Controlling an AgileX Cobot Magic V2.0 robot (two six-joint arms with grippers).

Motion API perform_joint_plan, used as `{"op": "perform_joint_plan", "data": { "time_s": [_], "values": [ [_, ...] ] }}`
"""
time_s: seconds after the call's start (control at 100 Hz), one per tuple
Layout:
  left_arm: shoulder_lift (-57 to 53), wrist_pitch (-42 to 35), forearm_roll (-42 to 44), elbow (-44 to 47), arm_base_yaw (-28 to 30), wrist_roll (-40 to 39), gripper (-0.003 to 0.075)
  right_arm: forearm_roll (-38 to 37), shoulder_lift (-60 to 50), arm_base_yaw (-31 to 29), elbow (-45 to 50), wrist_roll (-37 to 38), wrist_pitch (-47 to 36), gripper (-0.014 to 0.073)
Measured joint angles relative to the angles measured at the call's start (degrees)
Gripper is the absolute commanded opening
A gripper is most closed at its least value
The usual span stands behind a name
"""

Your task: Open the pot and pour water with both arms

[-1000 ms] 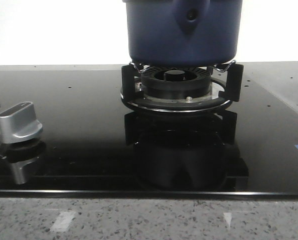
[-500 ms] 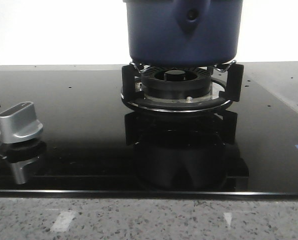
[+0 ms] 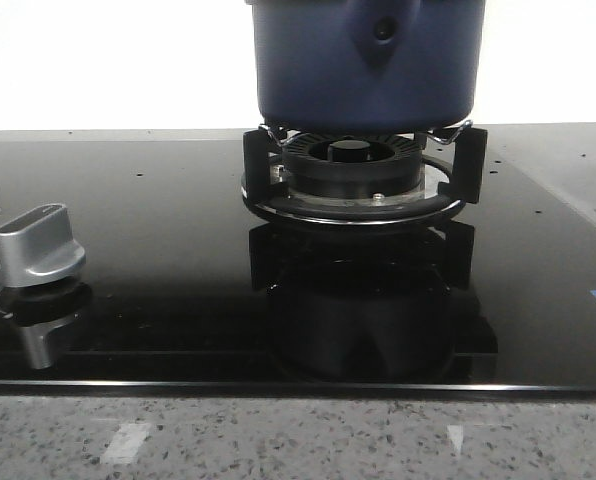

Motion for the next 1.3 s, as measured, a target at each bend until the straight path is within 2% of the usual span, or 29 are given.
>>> {"op": "perform_joint_plan", "data": {
  "time_s": [0.15,1.3],
  "values": [
    [0.00,0.31,0.00,-0.10,1.51,0.00,-0.0020,0.00,0.00,0.00,0.00,0.00,0.00,-0.0074],
    [0.00,0.32,0.00,-0.10,1.49,0.00,-0.0020,0.00,0.00,0.00,0.00,0.00,0.00,-0.0074]
  ]
}}
